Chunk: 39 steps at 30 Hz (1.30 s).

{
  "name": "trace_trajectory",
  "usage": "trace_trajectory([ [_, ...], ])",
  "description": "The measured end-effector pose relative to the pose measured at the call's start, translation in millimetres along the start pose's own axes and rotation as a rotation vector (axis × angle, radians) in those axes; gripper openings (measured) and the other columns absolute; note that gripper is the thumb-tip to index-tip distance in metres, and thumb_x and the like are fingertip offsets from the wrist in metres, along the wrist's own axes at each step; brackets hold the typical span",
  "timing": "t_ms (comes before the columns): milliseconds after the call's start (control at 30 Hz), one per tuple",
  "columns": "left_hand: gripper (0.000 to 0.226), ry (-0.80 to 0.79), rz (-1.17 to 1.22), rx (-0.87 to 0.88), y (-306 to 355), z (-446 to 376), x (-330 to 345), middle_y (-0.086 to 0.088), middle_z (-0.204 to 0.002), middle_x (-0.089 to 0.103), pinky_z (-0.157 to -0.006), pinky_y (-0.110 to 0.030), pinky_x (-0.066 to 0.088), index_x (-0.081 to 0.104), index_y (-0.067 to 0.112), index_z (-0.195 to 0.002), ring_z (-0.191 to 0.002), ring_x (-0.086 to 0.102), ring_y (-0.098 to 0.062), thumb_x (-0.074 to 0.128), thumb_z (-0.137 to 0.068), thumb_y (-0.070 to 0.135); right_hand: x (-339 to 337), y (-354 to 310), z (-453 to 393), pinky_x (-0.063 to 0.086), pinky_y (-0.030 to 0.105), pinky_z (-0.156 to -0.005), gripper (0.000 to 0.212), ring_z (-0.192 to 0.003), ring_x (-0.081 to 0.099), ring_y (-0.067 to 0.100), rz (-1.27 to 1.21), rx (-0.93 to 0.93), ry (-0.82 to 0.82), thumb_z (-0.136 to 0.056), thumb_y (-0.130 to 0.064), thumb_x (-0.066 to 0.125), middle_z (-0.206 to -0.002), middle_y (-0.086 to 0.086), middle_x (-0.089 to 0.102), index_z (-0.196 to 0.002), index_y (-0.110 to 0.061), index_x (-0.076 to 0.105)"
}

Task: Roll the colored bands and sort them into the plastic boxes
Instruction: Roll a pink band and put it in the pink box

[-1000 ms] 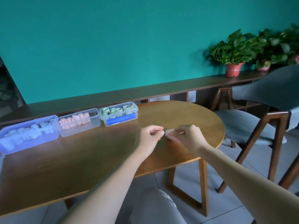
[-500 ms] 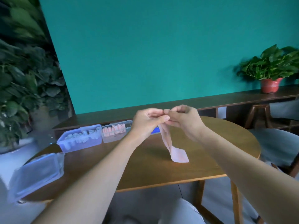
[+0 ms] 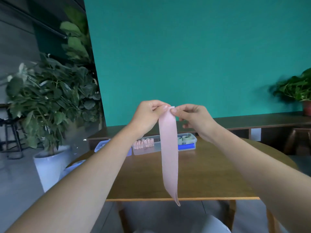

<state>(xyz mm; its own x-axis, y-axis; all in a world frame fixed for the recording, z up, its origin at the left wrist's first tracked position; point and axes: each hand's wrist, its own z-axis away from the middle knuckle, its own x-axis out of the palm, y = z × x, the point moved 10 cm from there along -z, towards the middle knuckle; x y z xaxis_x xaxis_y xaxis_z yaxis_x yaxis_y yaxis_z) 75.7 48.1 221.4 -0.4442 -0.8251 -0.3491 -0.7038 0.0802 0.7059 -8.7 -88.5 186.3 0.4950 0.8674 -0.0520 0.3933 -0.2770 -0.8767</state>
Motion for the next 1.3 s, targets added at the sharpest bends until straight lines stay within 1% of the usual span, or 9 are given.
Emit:
trace_trajectory([
  [133, 0.012, 0.003, -0.038, -0.027, -5.1, 4.5, -18.3, -0.004, -0.094, 0.077, -0.092, -0.047, 0.057, 0.074, 0.019, -0.093, -0.093, 0.073, -0.025, 0.064, -0.097, 0.014, 24.3, -2.5, -3.5, 0.050, 0.028, -0.066, 0.021, -0.077, 0.062, 0.014, -0.014, 0.011, -0.119, -0.089, -0.023, 0.077, -0.090, 0.007, 0.075, -0.096, -0.003, 0.076],
  [200, 0.007, 0.066, -0.104, -0.045, -15.5, 5.5, -28.8, 0.001, -0.087, 0.077, -0.089, -0.045, 0.058, 0.073, 0.025, -0.087, -0.088, 0.073, -0.019, 0.072, -0.092, 0.020, 30.7, 2.9, -6.4, 0.052, 0.028, -0.065, 0.025, -0.077, 0.063, 0.019, -0.036, 0.017, -0.116, -0.089, -0.020, 0.077, -0.095, 0.018, 0.075, -0.099, 0.003, 0.075],
  [333, 0.009, 0.271, -0.260, -0.051, -28.5, 14.1, -47.0, 0.014, -0.072, 0.068, -0.065, -0.006, 0.046, 0.072, 0.023, -0.082, -0.062, 0.060, 0.010, 0.078, -0.086, 0.029, 39.5, 25.1, -15.2, 0.058, 0.034, -0.068, 0.019, -0.076, 0.063, 0.027, -0.095, 0.034, -0.037, -0.088, -0.014, 0.077, -0.090, 0.023, 0.072, -0.094, 0.003, 0.076],
  [433, 0.013, 0.309, -0.134, -0.111, -47.9, 12.5, -43.2, 0.006, -0.067, 0.072, -0.073, -0.023, 0.055, 0.073, 0.020, -0.085, -0.056, 0.062, 0.000, 0.073, -0.090, 0.032, 43.0, 34.2, -25.3, 0.061, 0.042, -0.077, 0.013, -0.074, 0.066, 0.027, -0.136, -0.010, 0.013, -0.090, -0.012, 0.075, -0.089, 0.025, 0.073, -0.090, 0.001, 0.077],
  [567, 0.015, 0.390, 0.035, -0.131, -64.3, 7.2, -43.5, 0.000, -0.077, 0.076, -0.082, -0.039, 0.061, 0.072, 0.014, -0.089, -0.074, 0.074, -0.013, 0.071, -0.092, 0.029, 41.9, 32.9, -36.1, 0.063, 0.039, -0.071, 0.011, -0.071, 0.071, 0.020, -0.091, -0.125, 0.089, -0.091, -0.017, 0.074, -0.083, 0.012, 0.076, -0.090, -0.007, 0.079],
  [700, 0.036, 0.247, 0.249, -0.181, -75.5, -2.3, -22.8, -0.005, -0.092, 0.077, -0.087, -0.044, 0.060, 0.074, 0.008, -0.090, -0.090, 0.075, -0.022, 0.073, -0.089, 0.044, 51.5, 33.2, -44.2, 0.062, 0.039, -0.079, 0.015, -0.081, 0.074, 0.028, -0.054, -0.177, 0.012, -0.095, -0.020, 0.070, -0.088, 0.011, 0.077, -0.096, -0.006, 0.078],
  [800, 0.040, 0.264, 0.149, -0.173, -80.3, -6.5, -29.1, 0.000, -0.087, 0.077, -0.090, -0.047, 0.058, 0.077, 0.015, -0.087, -0.092, 0.074, -0.022, 0.076, -0.077, 0.054, 59.1, 33.5, -44.7, 0.058, 0.030, -0.077, 0.018, -0.083, 0.071, 0.020, 0.002, -0.179, -0.093, -0.101, -0.017, 0.062, -0.094, 0.009, 0.077, -0.101, -0.008, 0.077],
  [1033, 0.016, 0.226, 0.162, -0.171, -79.6, -6.0, -34.6, -0.005, -0.093, 0.077, -0.095, -0.053, 0.055, 0.078, 0.014, -0.093, -0.098, 0.072, -0.030, 0.069, -0.093, 0.027, 42.9, 31.8, -52.0, 0.050, 0.024, -0.070, 0.019, -0.071, 0.061, 0.008, 0.035, -0.169, 0.069, -0.089, -0.024, 0.078, -0.100, -0.001, 0.074, -0.107, -0.019, 0.072],
  [1300, 0.014, 0.236, 0.061, -0.205, -116.5, -1.8, -36.4, 0.003, -0.085, 0.077, -0.085, -0.048, 0.059, 0.078, 0.016, -0.090, -0.086, 0.074, -0.023, 0.073, -0.091, 0.029, 58.9, 74.0, -66.2, 0.044, 0.023, -0.053, 0.014, -0.066, 0.061, 0.014, 0.005, -0.011, -0.105, -0.087, -0.020, 0.078, -0.084, 0.008, 0.077, -0.092, -0.007, 0.076],
])
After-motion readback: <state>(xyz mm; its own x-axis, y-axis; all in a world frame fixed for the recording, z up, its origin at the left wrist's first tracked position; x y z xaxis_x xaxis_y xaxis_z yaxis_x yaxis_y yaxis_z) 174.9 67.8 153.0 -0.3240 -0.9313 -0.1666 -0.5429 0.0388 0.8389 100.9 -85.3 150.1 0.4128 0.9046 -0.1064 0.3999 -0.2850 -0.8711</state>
